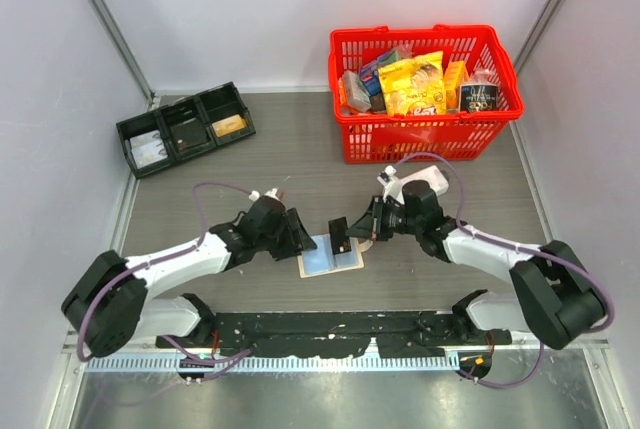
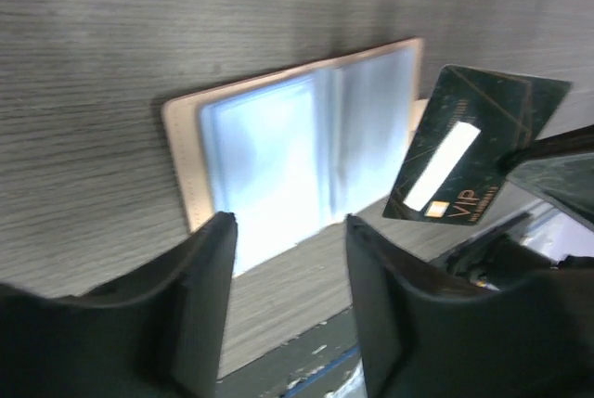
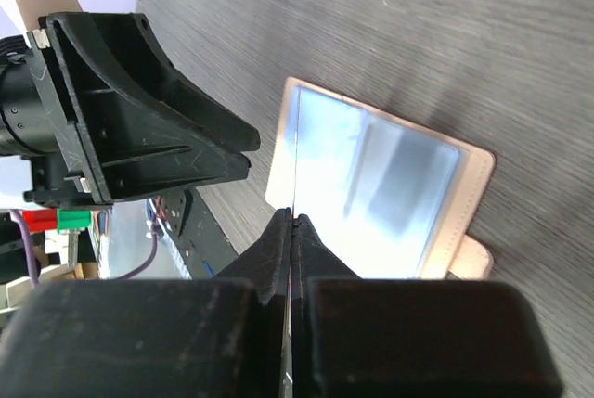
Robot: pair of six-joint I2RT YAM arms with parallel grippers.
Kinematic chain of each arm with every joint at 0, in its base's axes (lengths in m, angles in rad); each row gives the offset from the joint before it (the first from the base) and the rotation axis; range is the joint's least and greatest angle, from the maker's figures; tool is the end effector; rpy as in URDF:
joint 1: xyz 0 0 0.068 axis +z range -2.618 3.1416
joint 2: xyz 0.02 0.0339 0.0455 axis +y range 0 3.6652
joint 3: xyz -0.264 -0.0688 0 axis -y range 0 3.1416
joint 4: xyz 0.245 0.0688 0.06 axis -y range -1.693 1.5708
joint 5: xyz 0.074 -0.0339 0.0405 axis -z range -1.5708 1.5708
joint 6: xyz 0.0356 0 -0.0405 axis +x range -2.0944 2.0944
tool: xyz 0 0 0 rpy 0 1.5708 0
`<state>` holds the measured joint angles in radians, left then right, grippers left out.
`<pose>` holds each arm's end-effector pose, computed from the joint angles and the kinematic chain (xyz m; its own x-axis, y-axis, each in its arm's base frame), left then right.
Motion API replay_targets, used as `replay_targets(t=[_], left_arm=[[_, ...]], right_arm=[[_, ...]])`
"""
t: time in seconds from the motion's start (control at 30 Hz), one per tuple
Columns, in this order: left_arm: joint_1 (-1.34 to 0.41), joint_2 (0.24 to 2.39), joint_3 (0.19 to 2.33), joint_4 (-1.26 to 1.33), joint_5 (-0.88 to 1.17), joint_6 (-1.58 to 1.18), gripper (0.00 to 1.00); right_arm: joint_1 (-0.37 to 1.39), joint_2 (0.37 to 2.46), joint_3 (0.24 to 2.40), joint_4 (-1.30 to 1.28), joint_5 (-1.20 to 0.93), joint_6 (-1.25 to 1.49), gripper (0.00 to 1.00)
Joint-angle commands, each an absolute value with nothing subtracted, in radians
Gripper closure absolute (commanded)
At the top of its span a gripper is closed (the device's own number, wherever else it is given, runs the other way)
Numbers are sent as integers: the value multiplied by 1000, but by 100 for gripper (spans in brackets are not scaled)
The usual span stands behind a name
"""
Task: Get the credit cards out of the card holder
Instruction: Remove the credit card from the card holder, then place the credit card in the storage box.
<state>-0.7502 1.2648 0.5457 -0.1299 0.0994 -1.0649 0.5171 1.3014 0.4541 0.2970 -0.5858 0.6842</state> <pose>0.1707 -0.1639 0.1669 -0.9015 -0.3497 -0.2550 -0.1283 0.7787 -0.6141 0.2035 0.1384 0.1699 -0.8715 0.1102 -0.4778 -0.3493 0.5442 0.7628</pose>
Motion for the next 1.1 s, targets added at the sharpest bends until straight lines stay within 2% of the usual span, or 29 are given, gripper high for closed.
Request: replay_targets(t=[0.0,0.07,0.2,0.43,0.83,1.07], left_arm=[[-746,1152,523,-34,46,-1074,35],[-746,1109,499,41,46,-1084,24],[-746,1026,422,254,41,-1124,7],[-747,1015,327,590,69,-1195,8],[-776,1199,388,874,164,-1236,32],[-779,1272,382,1040,169,-1273,73]], right_arm=[[514,1200,454,310,-551,730,99],[514,1165,445,348,-543,773,99],[514,1095,419,443,-512,869,99],[514,1000,350,633,-439,1040,99],[517,971,302,778,-399,1146,99],[515,999,291,811,-405,1158,99]])
